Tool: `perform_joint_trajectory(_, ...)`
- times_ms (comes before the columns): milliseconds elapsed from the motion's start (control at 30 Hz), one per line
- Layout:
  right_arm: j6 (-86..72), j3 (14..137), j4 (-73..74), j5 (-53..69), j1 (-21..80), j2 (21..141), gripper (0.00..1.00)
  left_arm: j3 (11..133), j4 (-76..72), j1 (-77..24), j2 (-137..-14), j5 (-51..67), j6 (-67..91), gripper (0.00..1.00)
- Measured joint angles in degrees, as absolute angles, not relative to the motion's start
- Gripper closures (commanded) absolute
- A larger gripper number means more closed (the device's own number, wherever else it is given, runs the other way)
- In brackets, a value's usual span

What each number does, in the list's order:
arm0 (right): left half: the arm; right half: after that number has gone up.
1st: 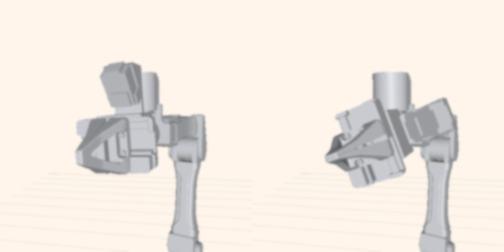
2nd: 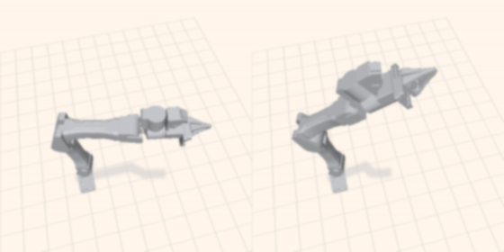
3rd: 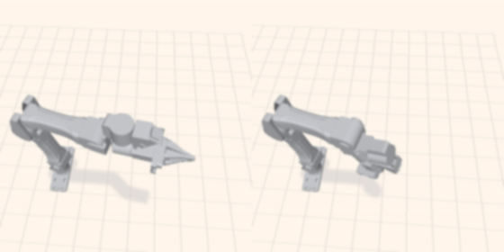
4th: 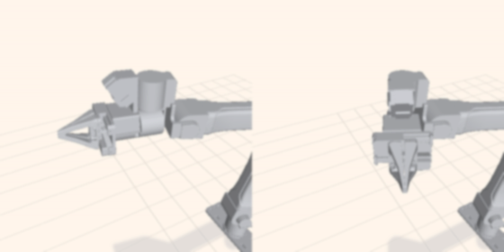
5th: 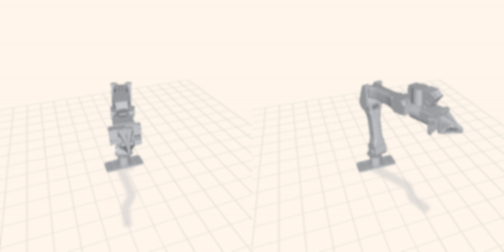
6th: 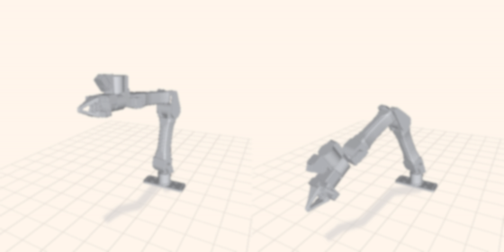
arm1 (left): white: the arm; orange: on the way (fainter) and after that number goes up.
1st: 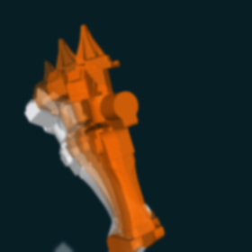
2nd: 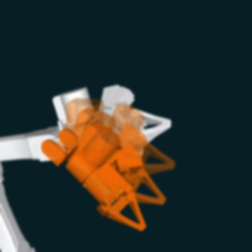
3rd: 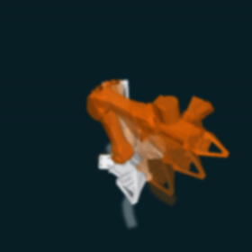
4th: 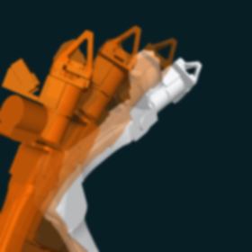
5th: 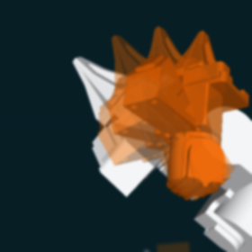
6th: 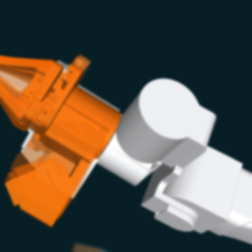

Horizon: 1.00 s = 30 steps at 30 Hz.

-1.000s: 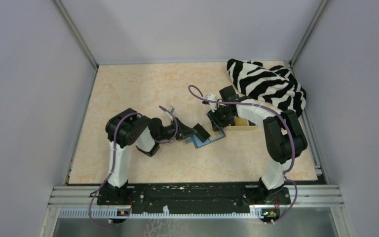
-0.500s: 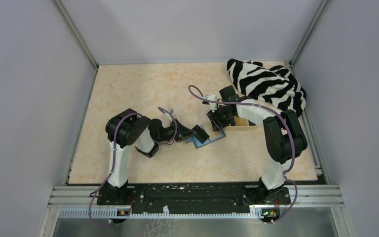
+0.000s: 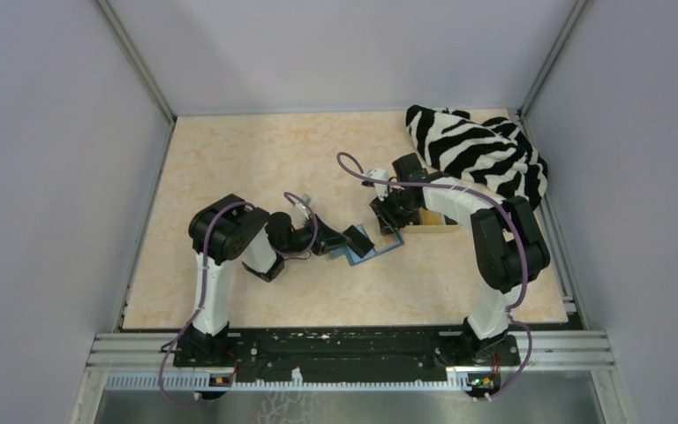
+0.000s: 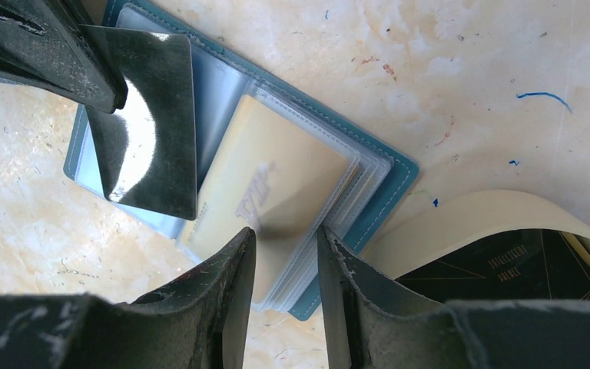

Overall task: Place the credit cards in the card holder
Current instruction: Insert the credit card into the card holder.

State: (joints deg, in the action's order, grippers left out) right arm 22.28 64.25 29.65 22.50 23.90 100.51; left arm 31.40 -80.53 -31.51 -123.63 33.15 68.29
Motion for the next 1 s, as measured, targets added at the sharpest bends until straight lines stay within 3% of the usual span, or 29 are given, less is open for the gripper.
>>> perform_joint_trajectory(1000, 22.3, 64.3, 29.9, 22.5, 23.9, 100.5, 0.63, 35.9, -76.5, -33.9, -123.6, 33.2, 68.8, 1.00)
